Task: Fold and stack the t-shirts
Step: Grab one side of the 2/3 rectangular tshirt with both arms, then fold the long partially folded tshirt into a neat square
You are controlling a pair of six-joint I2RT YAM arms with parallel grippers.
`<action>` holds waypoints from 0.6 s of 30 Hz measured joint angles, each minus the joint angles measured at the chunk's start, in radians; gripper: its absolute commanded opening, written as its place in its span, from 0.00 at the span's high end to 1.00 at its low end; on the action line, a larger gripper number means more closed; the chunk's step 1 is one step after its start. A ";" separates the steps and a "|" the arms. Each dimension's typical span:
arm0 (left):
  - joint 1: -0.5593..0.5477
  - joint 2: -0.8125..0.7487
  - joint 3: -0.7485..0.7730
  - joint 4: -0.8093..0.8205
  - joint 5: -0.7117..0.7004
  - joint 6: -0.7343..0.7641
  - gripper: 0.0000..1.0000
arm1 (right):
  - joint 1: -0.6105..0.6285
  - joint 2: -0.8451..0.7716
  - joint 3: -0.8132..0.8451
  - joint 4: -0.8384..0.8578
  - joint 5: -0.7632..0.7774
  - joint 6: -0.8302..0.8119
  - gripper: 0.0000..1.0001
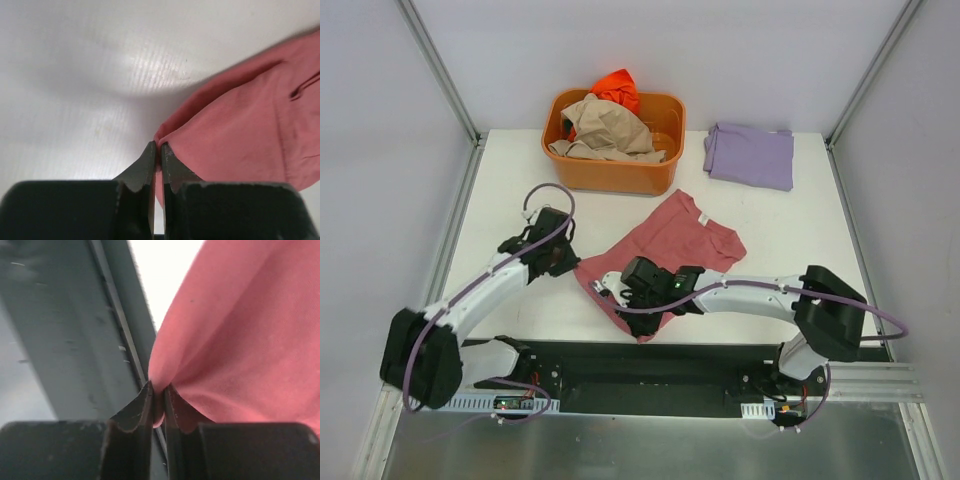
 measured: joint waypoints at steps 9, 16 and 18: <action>0.006 -0.408 -0.030 -0.185 -0.180 -0.023 1.00 | -0.004 -0.064 0.055 0.165 -0.372 0.054 0.86; 0.006 -0.511 0.028 -0.227 -0.198 -0.022 1.00 | -0.069 -0.124 0.039 0.275 -0.505 0.154 0.85; 0.006 -0.479 0.051 -0.218 -0.182 -0.021 1.00 | -0.102 -0.155 0.004 0.293 -0.510 0.177 0.84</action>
